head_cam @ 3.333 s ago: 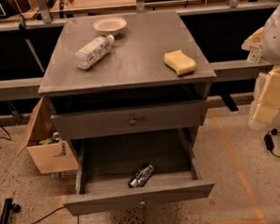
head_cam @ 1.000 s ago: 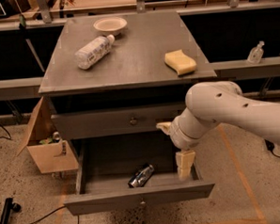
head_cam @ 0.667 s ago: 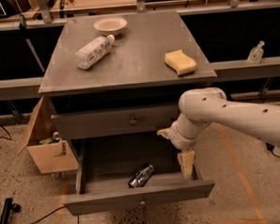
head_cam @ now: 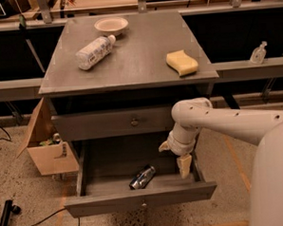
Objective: Pick redbull can from middle drawer and place on counter
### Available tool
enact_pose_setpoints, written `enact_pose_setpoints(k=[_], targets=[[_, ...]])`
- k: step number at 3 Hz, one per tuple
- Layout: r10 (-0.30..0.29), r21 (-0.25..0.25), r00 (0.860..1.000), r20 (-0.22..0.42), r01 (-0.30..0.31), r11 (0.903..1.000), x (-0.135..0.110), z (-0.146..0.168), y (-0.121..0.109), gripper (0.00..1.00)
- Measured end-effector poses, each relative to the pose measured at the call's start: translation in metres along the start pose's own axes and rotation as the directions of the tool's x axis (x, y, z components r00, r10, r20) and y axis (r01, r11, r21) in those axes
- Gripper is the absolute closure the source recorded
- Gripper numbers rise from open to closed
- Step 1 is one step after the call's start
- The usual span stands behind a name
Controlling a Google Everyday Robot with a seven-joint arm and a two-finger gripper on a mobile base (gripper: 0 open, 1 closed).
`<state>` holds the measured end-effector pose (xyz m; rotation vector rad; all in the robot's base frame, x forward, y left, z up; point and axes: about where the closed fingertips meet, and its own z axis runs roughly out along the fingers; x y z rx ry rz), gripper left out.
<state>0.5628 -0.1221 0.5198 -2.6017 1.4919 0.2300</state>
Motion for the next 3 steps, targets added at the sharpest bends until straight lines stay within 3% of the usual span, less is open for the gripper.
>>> enact_pose_setpoints(k=[1,2,3], targets=[[-0.058,0.050,0.998,-0.026,0.059,0.9970,0.000,0.013,-0.016,0.10],[-0.082,0.130,0.996,-0.034,0.086,0.9878,-0.002,0.027,-0.037,0.28],[-0.109,0.178,0.993,-0.038,0.114,0.9774,-0.006,0.041,-0.058,0.46]])
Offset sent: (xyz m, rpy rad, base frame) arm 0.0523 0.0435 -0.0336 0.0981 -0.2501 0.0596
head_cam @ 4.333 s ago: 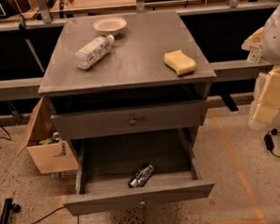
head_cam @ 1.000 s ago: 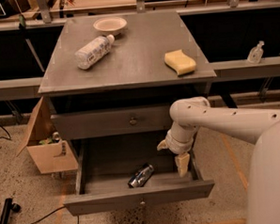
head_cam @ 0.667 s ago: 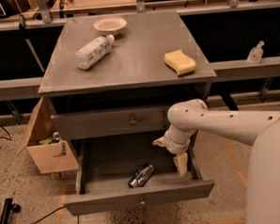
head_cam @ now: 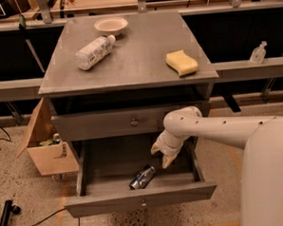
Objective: Pick redbull can from middle drawer and place on counter
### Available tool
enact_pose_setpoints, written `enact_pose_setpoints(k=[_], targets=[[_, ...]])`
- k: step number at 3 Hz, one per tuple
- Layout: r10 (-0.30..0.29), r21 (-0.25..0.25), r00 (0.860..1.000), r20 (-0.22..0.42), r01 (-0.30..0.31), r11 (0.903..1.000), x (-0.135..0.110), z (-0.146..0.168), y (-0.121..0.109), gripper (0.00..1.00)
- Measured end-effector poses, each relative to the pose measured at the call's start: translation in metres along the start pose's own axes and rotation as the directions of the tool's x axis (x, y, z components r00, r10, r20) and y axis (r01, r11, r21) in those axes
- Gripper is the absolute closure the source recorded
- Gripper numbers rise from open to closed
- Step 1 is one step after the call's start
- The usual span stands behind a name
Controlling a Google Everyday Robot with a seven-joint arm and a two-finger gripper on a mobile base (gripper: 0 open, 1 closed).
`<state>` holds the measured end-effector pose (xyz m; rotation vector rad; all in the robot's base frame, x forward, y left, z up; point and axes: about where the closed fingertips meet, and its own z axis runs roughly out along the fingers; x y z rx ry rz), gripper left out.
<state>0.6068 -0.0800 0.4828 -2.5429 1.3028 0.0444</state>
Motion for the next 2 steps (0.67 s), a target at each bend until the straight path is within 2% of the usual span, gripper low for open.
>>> enact_pose_setpoints(k=[1,2], targets=[[0.008,0.002,0.999,0.046,-0.009,1.0000,-0.005,0.037,-0.006,0.29],[0.014,-0.011,0.997,0.080,-0.013,0.9999,-0.009,0.065,-0.006,0.31]])
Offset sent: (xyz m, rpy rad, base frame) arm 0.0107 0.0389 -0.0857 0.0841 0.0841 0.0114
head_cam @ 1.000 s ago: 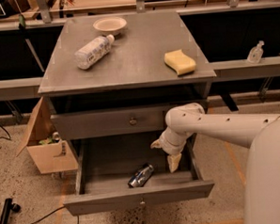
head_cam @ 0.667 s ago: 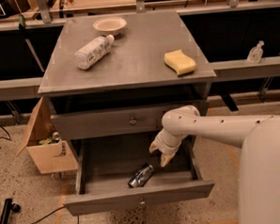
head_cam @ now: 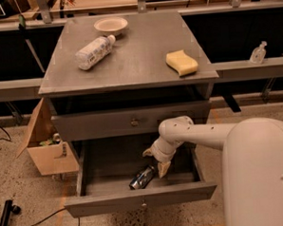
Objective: Pick redbull can from middle drawer and place on counter
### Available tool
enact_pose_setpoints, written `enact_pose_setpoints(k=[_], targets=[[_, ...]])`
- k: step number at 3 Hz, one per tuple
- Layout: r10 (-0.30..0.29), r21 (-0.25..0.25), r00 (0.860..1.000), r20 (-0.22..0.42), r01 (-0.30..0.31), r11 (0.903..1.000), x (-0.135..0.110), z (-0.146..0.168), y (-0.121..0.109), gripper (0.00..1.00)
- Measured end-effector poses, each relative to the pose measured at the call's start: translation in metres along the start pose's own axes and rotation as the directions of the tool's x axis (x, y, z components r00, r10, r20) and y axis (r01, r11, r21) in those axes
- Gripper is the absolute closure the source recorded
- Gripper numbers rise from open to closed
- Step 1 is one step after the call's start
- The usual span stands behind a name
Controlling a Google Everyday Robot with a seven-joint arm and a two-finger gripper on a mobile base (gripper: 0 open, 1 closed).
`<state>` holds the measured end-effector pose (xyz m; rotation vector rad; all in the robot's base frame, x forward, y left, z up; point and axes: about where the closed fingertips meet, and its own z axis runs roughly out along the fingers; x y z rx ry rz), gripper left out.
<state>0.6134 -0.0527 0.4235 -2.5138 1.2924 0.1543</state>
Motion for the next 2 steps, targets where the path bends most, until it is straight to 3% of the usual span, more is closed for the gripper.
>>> enact_pose_setpoints(k=[1,2], targets=[[-0.009,0.003,1.000,0.028,0.009,1.0000,-0.006,0.024,-0.004,0.40],[-0.043,-0.014,0.998,0.048,0.044,0.9990,-0.015,0.041,-0.009,0.39]])
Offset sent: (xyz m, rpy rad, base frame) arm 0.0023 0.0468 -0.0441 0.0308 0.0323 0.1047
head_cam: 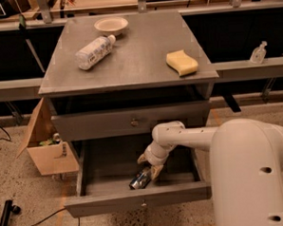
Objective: Pick redbull can from middle drawer and place on counter
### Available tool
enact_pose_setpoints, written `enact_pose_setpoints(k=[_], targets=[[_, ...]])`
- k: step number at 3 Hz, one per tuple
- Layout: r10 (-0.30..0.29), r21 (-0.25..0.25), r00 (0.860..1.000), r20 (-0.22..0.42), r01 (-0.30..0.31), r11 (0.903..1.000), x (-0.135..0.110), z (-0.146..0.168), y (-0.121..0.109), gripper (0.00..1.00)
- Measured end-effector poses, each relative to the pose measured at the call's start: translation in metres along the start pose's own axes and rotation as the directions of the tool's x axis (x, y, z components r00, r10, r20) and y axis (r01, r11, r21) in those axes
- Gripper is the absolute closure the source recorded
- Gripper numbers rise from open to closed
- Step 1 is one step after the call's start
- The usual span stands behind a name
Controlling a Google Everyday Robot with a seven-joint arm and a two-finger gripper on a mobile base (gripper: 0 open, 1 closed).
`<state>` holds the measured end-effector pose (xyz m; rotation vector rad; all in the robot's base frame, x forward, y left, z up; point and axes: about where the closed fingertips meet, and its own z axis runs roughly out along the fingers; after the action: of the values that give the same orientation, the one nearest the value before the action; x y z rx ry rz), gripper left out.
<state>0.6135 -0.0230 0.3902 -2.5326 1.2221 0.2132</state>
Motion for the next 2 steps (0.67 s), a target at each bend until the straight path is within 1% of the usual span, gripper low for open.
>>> enact_pose_setpoints(k=[1,2], targets=[[-0.040,-0.050,0.999,0.027,0.041,0.9979,-0.012,0.016,-0.001,0.39],[-0.080,-0.105,0.996,0.048,0.085,0.9909,-0.023,0.032,0.003,0.55]])
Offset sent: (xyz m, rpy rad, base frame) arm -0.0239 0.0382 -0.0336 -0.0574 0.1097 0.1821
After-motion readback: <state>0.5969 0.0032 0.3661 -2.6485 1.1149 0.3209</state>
